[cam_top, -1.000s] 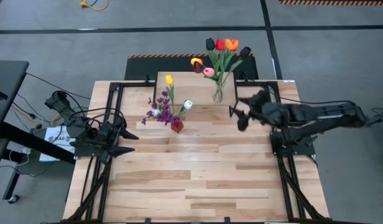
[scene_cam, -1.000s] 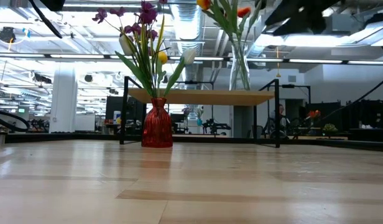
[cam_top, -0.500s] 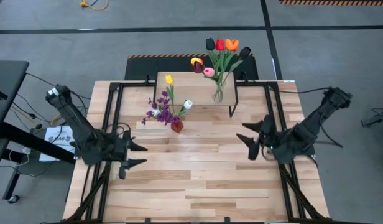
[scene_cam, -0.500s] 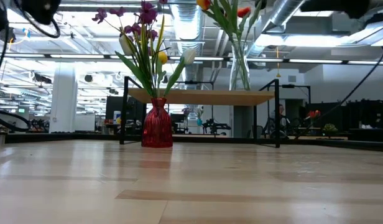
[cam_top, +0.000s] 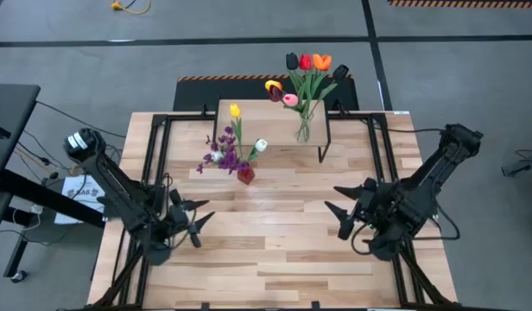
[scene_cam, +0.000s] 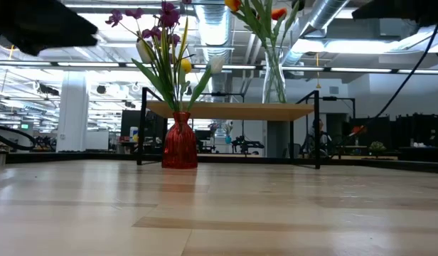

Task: Pick and place flowers into a vace then onto a shelf
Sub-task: Put the red vase with flowers on the shelf

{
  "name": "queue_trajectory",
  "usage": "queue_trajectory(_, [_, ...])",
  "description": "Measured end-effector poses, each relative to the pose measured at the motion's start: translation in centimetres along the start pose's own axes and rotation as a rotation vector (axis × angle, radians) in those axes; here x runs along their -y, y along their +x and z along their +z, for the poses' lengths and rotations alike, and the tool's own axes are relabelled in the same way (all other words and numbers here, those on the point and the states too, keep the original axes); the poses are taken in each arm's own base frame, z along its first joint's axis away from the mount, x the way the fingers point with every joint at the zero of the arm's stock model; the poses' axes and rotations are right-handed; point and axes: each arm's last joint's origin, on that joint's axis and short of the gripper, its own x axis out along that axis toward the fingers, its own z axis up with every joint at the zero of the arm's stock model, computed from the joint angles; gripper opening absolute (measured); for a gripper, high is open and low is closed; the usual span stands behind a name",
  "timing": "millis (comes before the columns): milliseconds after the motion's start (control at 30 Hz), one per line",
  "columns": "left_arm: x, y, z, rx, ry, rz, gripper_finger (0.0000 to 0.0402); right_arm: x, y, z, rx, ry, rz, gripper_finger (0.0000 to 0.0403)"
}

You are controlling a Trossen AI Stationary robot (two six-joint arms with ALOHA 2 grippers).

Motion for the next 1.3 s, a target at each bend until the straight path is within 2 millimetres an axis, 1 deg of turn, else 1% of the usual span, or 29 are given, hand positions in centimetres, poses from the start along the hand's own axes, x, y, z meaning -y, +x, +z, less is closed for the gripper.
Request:
queue_trajectory(200, [0.3, 2.0, -1.8, -0.002, 0.036, 0.107, 0.0180, -1.3, 0.7, -1.8, -0.004, 0.000, -0.023, 0.0255])
queue_trajectory(333, [0.0, 3.3, -2.2, -0.021, 0.037, 0.160, 0.0180, -2.1, 1.1, -3.1, 0.002, 0.002, -0.041, 0.0255])
queue_trajectory(433, [-0.2, 4.2, -2.2, -0.071, 0.095, 0.150, 0.0180, -2.6, 1.3, -3.8, 0.000, 0.016, -0.047, 0.0255])
queue_trajectory(533, [0.3, 5.2, -1.6, -0.132, 0.202, 0.060, 0.0180, -2.8, 1.6, -4.5, -0.002, 0.030, -0.054, 0.0255])
queue_trajectory(600, [1.0, 6.1, -0.7, -0.148, 0.255, -0.087, 0.0180, -3.0, 1.7, -4.8, 0.005, 0.035, -0.060, 0.0255])
queue_trajectory(667, [1.3, 7.1, 0.2, -0.093, 0.281, -0.261, 0.0180, -3.1, 1.7, -5.0, 0.021, 0.043, -0.067, 0.0255])
queue_trajectory(733, [0.6, 8.0, 0.4, -0.028, 0.273, -0.346, 0.0180, -3.2, 1.9, -5.2, 0.032, 0.046, -0.073, 0.0255])
queue_trajectory(800, [-0.9, 8.9, 0.0, -0.005, 0.243, -0.349, 0.0180, -3.3, 1.9, -5.2, 0.048, 0.055, -0.076, 0.0255])
queue_trajectory(867, [-2.3, 9.4, -0.7, -0.005, 0.178, -0.322, 0.0180, -3.3, 2.0, -5.1, 0.052, 0.056, -0.083, 0.0255])
queue_trajectory(967, [-4.2, 8.8, -2.7, -0.025, 0.090, -0.261, 0.0180, -3.2, 2.1, -4.9, 0.052, 0.045, -0.088, 0.0255])
queue_trajectory(1067, [-5.3, 7.4, -3.9, 0.012, -0.005, -0.201, 0.0180, -3.0, 2.2, -4.6, 0.051, 0.048, -0.091, 0.0255])
queue_trajectory(1167, [-5.7, 6.2, -4.3, 0.047, -0.034, -0.188, 0.0180, -3.0, 2.2, -4.6, 0.050, 0.045, -0.091, 0.0255])
queue_trajectory(1300, [-5.8, 6.2, -4.4, 0.049, 0.002, -0.180, 0.0180, -3.0, 2.2, -4.6, 0.048, -0.001, -0.092, 0.0255])
